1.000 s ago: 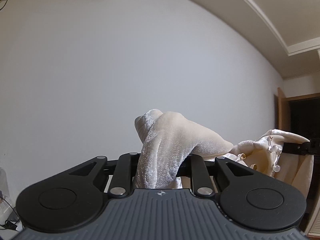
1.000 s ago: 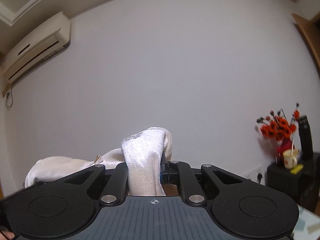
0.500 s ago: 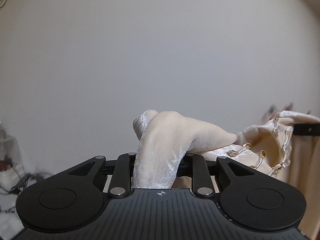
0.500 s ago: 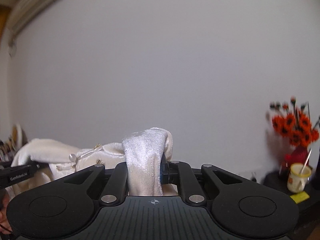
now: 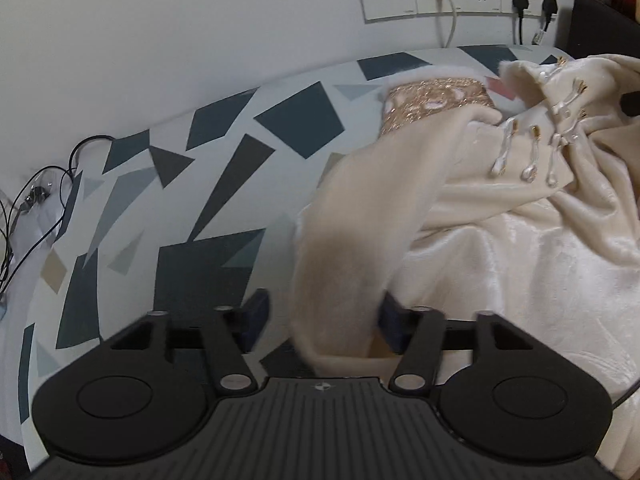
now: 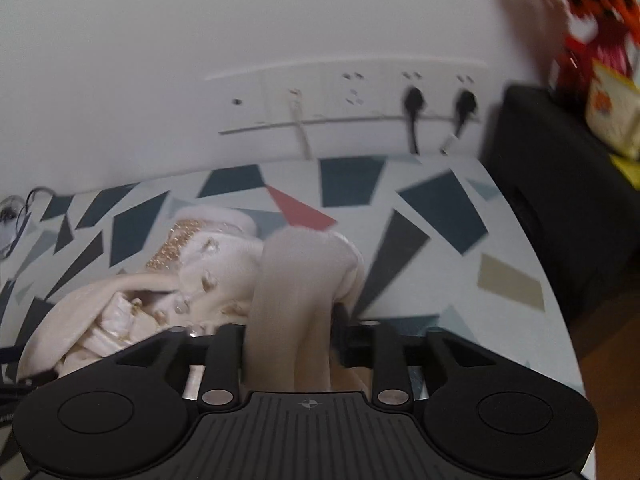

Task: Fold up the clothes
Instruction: 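Lay the robe on the table and open both grippers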

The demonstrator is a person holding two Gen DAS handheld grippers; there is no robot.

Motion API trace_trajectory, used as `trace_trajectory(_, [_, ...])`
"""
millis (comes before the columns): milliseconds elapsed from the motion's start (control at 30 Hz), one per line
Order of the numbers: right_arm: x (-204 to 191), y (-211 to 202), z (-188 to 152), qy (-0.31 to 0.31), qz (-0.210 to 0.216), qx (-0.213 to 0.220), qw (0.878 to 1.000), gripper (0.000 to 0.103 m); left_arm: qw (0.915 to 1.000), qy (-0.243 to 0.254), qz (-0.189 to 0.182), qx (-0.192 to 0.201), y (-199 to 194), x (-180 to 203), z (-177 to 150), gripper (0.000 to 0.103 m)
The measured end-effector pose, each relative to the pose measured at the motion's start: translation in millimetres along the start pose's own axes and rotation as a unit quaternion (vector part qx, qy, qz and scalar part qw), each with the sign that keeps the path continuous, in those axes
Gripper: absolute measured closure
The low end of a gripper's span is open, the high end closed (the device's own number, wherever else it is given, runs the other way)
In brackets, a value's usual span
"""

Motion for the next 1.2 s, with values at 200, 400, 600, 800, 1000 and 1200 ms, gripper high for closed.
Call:
trace_trajectory(200, [4.6, -28.9, -13.8, 0.002, 0.011, -0.011, 1.000, 0.036, 0.9996, 0.003, -0.006, 0.026, -20.6, 1.2, 4.4, 0.032])
trace_trajectory(400, [-9.3, -54.8, -19.4, -0.003, 0.040, 0.001, 0.999, 0.028, 0.9959, 0.045, 0.011, 0.078, -3.7, 32.1, 45.9, 0.029])
trace_trajectory(600, [-25.5, -54.8, -32.9, 0.015, 0.010, 0.000, 1.000, 0.028, 0.9950, -0.048, -0.021, 0.085, -1.9, -9.5, 49.2, 0.091])
trace_trajectory(800, [-19.1, -35.4, -46.6, 0.121, 0.004, -0.032, 0.992, 0.045, 0.9827, -0.146, 0.000, 0.113, -18.8, -98.5, 39.8, 0.091])
trace_trajectory(1000, [-36.3, -48.9, -51.0, 0.209, -0.041, 0.014, 0.977, 0.035, 0.9719, -0.234, 0.015, 0.022, 28.9, -181.2, -3.2, 0.089])
trace_trajectory(1200, [-94.7, -79.2, -66.5, 0.180, -0.006, 0.066, 0.981, 0.027, 0.9777, -0.203, -0.051, 0.008, 35.9, -185.7, -21.8, 0.039])
Point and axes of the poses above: each gripper's, at about its wrist camera, not at the fingertips, and y roughly the way its jaws point, x to its right, z to its top, the point moved 1 cm from there along y, roughly the way its jaws point, and after that the axes turned 11 degrees about -x, right-handed, at the moved point
